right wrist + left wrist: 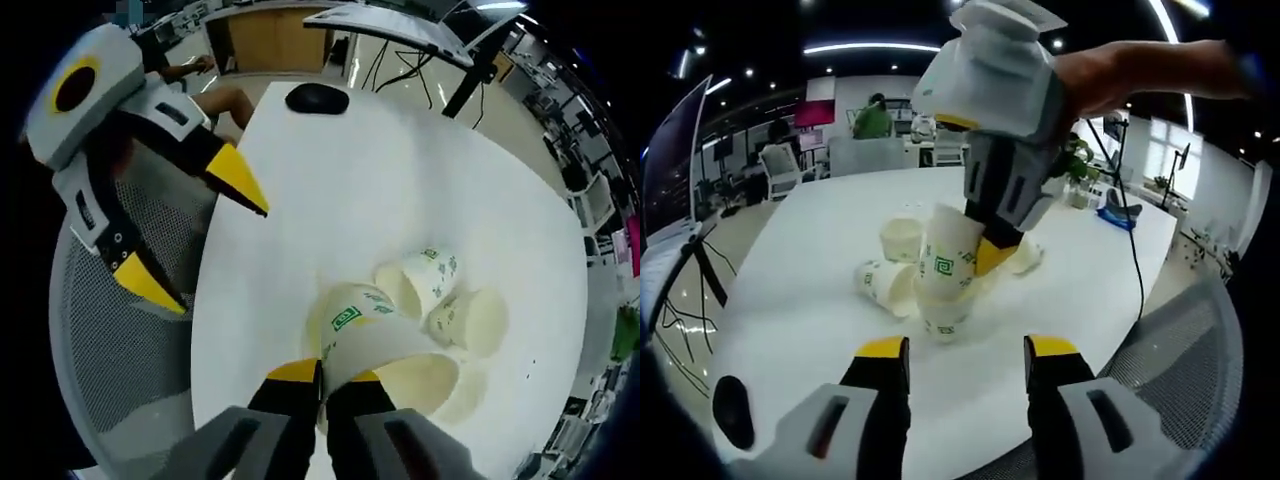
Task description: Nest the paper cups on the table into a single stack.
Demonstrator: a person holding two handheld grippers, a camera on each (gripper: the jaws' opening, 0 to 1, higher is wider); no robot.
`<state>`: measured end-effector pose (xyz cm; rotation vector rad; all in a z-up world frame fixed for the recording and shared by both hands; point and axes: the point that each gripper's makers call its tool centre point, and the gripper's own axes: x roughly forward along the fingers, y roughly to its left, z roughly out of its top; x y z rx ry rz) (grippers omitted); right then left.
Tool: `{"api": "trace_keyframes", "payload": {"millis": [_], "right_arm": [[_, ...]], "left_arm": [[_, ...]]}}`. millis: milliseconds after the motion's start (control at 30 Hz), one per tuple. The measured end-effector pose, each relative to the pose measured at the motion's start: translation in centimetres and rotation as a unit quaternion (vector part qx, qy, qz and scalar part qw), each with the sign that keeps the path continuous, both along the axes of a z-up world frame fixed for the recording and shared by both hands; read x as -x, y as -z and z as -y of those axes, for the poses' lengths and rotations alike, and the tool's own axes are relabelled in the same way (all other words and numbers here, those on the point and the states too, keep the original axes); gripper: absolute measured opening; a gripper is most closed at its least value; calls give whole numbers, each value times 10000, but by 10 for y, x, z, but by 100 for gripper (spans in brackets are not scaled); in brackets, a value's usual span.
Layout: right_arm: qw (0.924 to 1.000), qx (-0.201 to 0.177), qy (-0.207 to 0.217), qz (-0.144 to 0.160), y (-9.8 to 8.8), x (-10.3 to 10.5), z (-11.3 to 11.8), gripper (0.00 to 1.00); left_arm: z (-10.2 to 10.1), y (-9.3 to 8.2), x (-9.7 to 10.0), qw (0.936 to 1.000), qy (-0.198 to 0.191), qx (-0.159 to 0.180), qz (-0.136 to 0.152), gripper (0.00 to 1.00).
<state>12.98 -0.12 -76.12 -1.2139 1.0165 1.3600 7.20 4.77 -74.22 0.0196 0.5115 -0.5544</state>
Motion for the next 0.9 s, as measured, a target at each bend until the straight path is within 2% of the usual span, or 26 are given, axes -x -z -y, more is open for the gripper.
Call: {"api": "trace_keyframes", "payload": {"millis": [267,400,900], "right_arm": [[9999,152,-41,-48,8,-1,0,0],[9999,50,83,-135,7,-1,-4,0],[9997,-120,185,-144,5,3,-6,3]], "left_arm": [[1,-1,0,10000,15,10,-8,44],[4,-5,3,10000,46,-4,-26,44],[8,-9,5,10000,73,-29,-38,44]]}}
